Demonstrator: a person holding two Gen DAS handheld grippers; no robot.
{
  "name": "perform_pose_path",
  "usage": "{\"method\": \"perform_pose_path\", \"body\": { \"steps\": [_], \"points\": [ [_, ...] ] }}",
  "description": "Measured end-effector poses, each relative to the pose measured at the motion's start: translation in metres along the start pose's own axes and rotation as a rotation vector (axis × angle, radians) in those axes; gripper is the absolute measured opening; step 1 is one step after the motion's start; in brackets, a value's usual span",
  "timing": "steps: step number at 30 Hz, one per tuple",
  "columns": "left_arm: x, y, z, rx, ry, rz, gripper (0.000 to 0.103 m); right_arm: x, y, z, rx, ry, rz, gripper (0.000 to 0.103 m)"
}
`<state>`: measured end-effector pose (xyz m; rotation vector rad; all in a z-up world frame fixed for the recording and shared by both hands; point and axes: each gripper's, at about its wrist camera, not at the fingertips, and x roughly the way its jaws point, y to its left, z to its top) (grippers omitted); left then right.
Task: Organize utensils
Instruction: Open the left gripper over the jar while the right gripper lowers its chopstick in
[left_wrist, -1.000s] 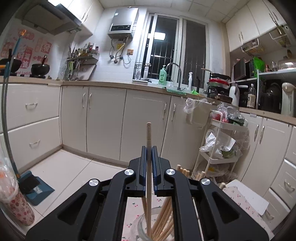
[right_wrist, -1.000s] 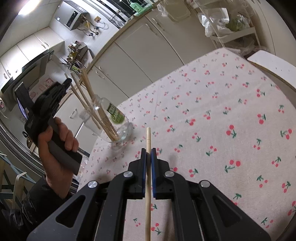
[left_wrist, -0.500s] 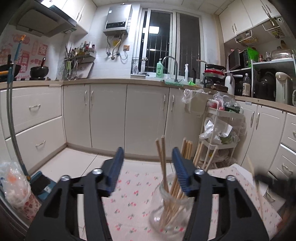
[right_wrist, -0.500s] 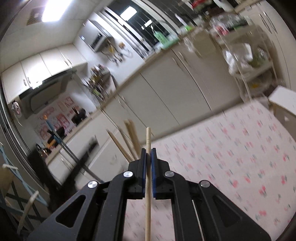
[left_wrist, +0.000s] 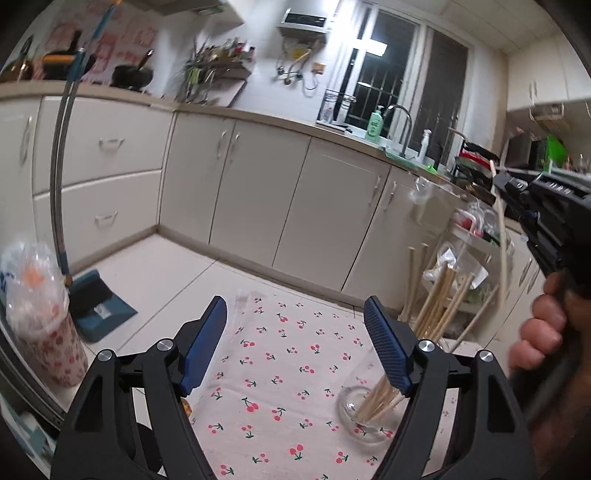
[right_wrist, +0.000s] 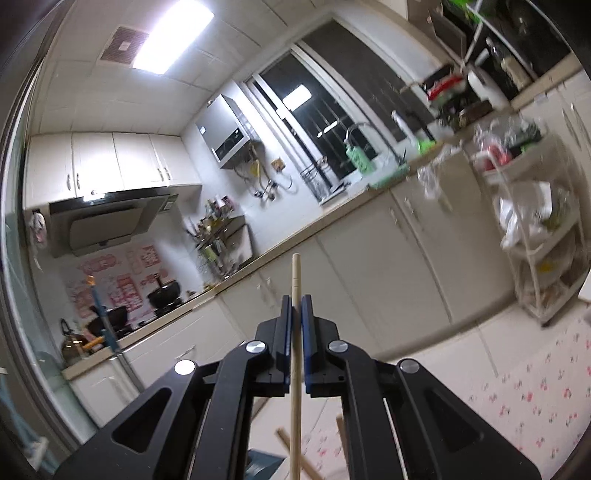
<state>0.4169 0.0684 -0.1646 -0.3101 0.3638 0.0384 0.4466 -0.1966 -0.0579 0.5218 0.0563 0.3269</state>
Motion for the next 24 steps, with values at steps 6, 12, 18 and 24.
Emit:
{"method": "perform_pose_path", "body": {
  "steps": [6, 12, 18, 24],
  "points": [
    [0.003, 0.016, 0.004, -0.062, 0.02, -0.018, 0.073, 0.013, 0.018, -0.025, -0.144, -0.053, -0.108, 0.006],
    [0.005, 0.021, 0.005, -0.086, 0.034, -0.038, 0.073, 0.02, 0.022, -0.04, -0.231, -0.053, -0.161, 0.006],
    [0.005, 0.02, 0.005, -0.09, 0.038, -0.046, 0.073, 0.024, 0.026, -0.053, -0.272, -0.014, -0.183, 0.006],
    [0.005, 0.02, 0.004, -0.095, 0.04, -0.048, 0.073, 0.025, 0.023, -0.067, -0.277, 0.025, -0.191, 0.006]
  ]
}}
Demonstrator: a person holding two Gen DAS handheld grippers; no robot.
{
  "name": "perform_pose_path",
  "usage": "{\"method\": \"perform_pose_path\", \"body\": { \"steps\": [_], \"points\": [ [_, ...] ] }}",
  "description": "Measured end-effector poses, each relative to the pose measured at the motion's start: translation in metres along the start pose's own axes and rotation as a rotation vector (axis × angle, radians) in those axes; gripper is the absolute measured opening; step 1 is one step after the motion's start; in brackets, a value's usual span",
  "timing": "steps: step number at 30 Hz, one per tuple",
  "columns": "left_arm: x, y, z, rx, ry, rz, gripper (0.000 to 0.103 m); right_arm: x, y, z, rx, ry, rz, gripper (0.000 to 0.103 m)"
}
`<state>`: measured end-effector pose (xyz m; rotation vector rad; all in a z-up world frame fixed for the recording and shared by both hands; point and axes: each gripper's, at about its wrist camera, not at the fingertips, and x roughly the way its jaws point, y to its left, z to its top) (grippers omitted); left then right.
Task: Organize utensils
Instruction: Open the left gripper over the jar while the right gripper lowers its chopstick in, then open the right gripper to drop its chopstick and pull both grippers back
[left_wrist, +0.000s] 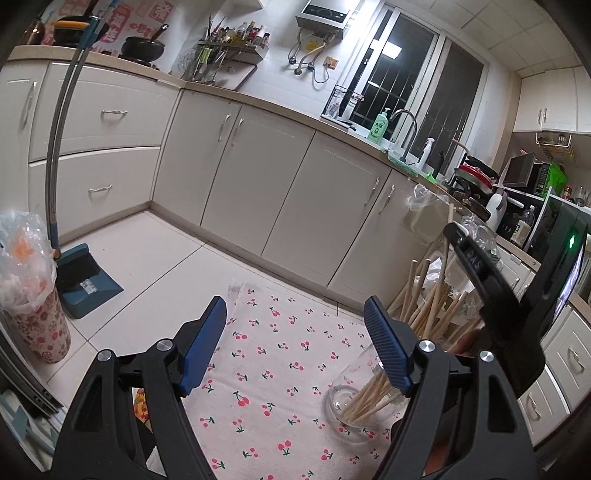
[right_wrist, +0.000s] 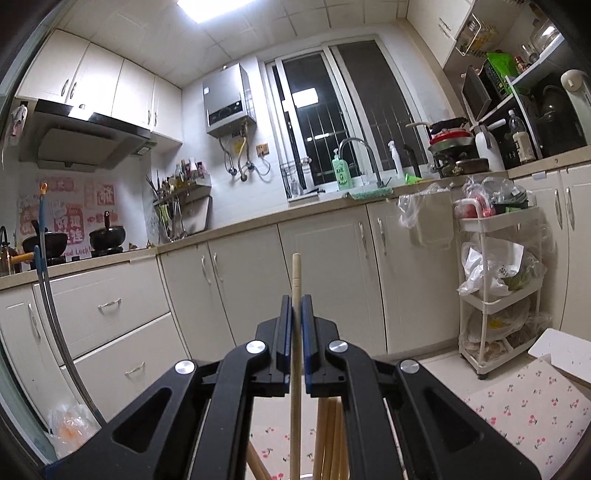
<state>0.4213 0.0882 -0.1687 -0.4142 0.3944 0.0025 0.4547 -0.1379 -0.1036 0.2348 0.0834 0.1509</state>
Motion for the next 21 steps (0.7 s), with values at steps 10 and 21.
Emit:
{"method": "perform_pose_path", "body": {
  "steps": [10, 21],
  "points": [
    [0.002, -0.002, -0.003, -0.004, 0.006, 0.004, 0.073, -0.013, -0.004, -0.018, -0.009, 0.034, 0.03, 0.006],
    [0.005, -0.002, -0.005, -0.012, 0.017, 0.011, 0.073, -0.017, -0.018, -0.015, 0.049, 0.061, 0.068, 0.006]
  ]
}}
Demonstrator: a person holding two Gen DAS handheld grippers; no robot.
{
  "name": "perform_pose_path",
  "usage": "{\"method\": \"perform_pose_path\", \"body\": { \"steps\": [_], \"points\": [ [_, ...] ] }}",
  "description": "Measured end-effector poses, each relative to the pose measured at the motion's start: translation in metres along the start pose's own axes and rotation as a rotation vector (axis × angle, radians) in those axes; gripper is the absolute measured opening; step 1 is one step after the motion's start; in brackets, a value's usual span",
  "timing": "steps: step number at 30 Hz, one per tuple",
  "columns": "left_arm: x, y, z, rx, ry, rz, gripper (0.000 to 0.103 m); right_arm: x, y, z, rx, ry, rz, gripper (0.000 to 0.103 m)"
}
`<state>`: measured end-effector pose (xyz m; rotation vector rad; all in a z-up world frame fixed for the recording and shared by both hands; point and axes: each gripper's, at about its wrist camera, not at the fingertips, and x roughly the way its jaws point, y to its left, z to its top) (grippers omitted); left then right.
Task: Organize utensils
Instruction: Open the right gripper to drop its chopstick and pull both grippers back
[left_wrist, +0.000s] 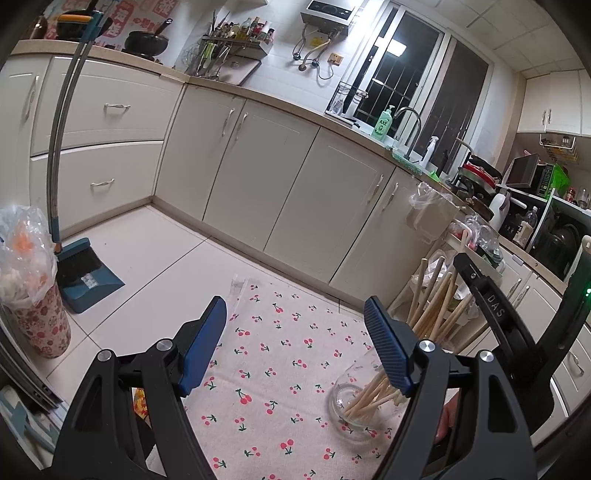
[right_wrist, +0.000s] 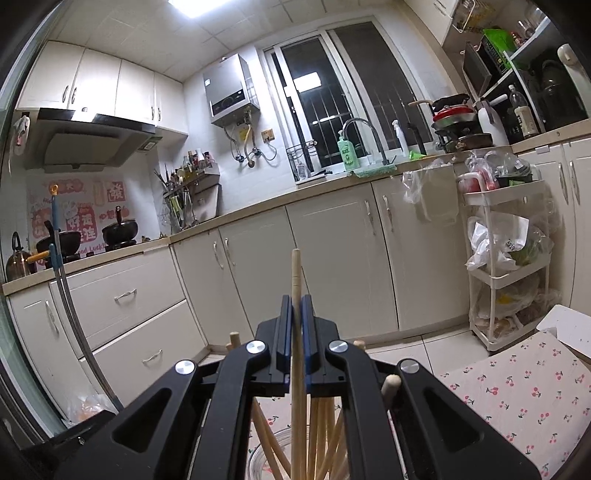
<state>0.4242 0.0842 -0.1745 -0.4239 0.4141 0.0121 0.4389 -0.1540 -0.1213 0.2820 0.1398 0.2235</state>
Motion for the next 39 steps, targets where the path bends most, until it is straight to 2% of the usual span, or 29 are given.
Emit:
{"method": "perform_pose_path", "body": {
  "steps": [5, 9, 13, 16, 18, 21, 24, 30, 34, 39],
  "points": [
    [0.002, 0.003, 0.0, -0.01, 0.011, 0.001, 0.073, -0.009, 0.003, -0.002, -0.022, 0.011, 0.02, 0.006],
    [0.003, 0.003, 0.0, -0.006, 0.016, 0.005, 0.073, -0.025, 0.009, -0.002, -0.086, 0.009, 0.026, 0.023],
    [0.001, -0.003, -0.002, 0.024, 0.016, 0.021, 0.073, -0.051, 0.01, 0.007, -0.119, 0.011, 0.018, 0.025],
    [-0.004, -0.012, -0.003, 0.052, 0.039, 0.032, 0.074, -0.072, 0.009, 0.015, -0.137, 0.031, -0.003, 0.031],
    [-0.013, -0.016, -0.004, 0.059, 0.049, 0.041, 0.074, -0.087, 0.007, 0.018, -0.143, 0.053, -0.028, 0.047],
    [-0.031, -0.025, -0.007, 0.082, 0.07, 0.059, 0.079, -0.11, 0.004, 0.016, -0.157, 0.111, -0.066, 0.056],
    [-0.051, -0.033, -0.009, 0.103, 0.108, 0.075, 0.082, -0.132, -0.002, 0.01, -0.152, 0.209, -0.107, 0.065],
    [-0.111, -0.06, -0.006, 0.191, 0.143, 0.111, 0.088, -0.187, -0.014, 0.01, -0.092, 0.356, -0.161, 0.075],
    [-0.161, -0.083, -0.007, 0.258, 0.139, 0.138, 0.092, -0.229, -0.019, 0.024, -0.059, 0.386, -0.18, 0.081],
    [-0.216, -0.103, -0.016, 0.294, 0.173, 0.144, 0.095, -0.298, -0.017, 0.044, -0.028, 0.412, -0.206, 0.09]
  ]
}}
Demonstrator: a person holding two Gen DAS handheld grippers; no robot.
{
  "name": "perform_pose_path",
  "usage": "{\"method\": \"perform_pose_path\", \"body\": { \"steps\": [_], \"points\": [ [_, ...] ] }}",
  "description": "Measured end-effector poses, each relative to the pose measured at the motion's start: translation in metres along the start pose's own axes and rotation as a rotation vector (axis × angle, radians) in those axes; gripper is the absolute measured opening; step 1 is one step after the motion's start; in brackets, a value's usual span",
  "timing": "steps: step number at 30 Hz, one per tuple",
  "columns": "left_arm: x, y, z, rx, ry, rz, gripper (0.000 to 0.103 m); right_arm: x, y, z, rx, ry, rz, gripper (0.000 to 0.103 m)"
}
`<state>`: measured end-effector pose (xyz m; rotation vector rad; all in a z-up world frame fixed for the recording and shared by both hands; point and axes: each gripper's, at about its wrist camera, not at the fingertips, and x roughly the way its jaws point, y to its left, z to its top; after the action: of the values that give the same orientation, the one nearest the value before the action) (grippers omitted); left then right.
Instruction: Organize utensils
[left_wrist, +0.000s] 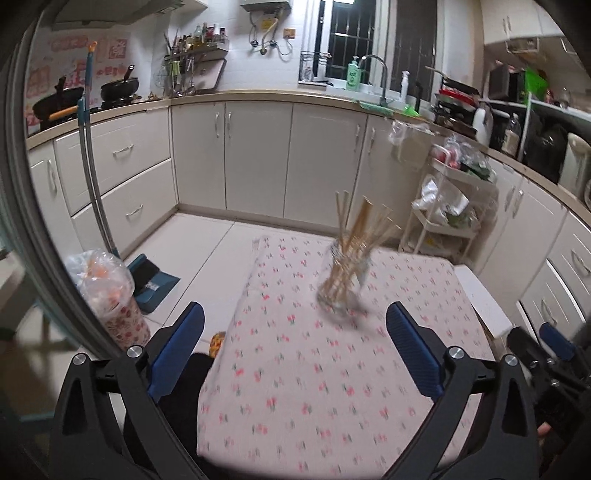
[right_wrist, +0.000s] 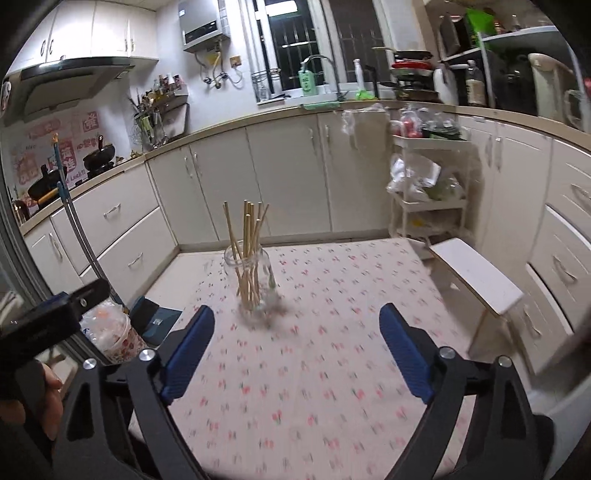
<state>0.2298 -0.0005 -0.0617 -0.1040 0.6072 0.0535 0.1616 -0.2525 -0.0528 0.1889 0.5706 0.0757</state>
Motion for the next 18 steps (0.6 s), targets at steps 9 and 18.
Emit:
{"method": "perform_pose_path", "body": {
  "steps": [9, 18],
  "points": [
    [-0.099, -0.008, -0.037, 0.029, 0.036, 0.006, 0.095, -0.102, 0.005, -0.034, 0.051, 0.044, 0.011, 0.095],
    [-0.168, -0.007, -0.08, 0.094, 0.075, 0.053, 0.095, -0.155, 0.032, -0.065, 0.053, 0.085, 0.021, 0.096]
  ]
}}
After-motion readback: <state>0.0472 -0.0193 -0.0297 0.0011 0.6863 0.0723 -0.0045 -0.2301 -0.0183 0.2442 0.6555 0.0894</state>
